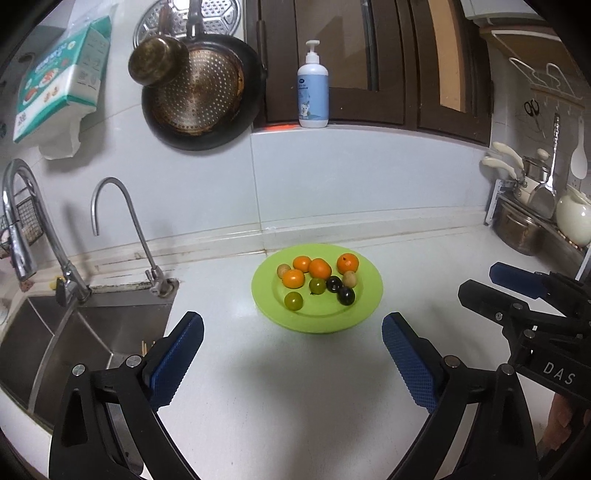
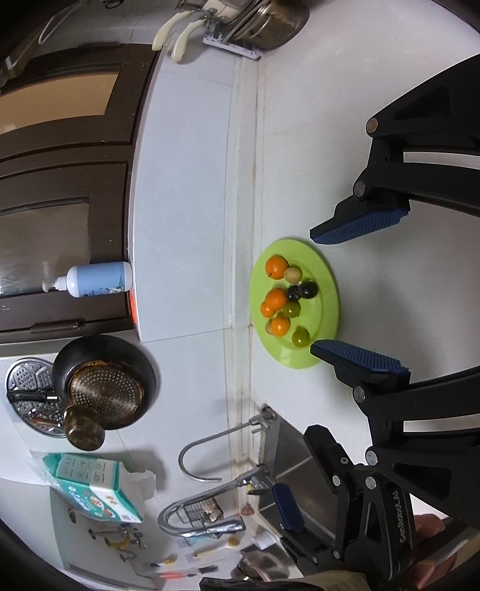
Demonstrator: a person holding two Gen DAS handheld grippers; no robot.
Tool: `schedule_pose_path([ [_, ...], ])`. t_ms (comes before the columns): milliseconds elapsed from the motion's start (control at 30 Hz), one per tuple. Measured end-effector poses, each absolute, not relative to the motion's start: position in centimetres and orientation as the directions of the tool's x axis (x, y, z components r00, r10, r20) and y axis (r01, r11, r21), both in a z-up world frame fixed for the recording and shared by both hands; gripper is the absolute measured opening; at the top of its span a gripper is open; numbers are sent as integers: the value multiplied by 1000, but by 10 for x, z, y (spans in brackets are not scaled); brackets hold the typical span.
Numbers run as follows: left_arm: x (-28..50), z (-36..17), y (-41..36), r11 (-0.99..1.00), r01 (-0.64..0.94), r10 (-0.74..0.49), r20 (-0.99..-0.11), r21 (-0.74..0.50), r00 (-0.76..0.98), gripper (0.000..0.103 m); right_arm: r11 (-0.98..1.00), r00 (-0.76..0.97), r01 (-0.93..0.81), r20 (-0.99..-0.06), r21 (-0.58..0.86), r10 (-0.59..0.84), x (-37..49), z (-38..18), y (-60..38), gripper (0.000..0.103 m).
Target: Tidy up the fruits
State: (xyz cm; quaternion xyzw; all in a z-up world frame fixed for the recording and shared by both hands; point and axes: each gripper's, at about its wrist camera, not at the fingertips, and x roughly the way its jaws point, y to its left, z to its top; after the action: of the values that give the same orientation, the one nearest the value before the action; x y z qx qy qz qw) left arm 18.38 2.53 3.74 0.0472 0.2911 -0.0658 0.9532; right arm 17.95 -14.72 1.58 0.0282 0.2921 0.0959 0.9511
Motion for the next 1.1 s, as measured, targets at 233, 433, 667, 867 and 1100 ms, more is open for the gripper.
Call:
schedule_pose_path([
  [233, 152, 41, 31, 991, 119, -67, -532, 64, 844, 99, 984, 820, -153, -545, 92, 178, 149, 20, -147, 55],
  [433, 135, 40, 32, 990, 115, -54, -523, 85, 850, 99, 984, 817, -153, -547, 94, 179, 130, 19, -145, 55],
  [667, 121, 38, 32, 987, 112, -38, -514, 113, 857, 101, 978, 797, -163, -567, 128, 207, 117, 14, -145, 55],
  [867, 114, 38, 33, 988, 112, -41, -514, 108, 857, 103, 982, 802, -159, -567, 104, 190, 109, 13, -144, 55],
  [1100, 111, 39, 31, 987, 116, -42, -518, 111, 855, 103, 983, 804, -150, -566, 101, 181, 105, 15, -148, 55],
])
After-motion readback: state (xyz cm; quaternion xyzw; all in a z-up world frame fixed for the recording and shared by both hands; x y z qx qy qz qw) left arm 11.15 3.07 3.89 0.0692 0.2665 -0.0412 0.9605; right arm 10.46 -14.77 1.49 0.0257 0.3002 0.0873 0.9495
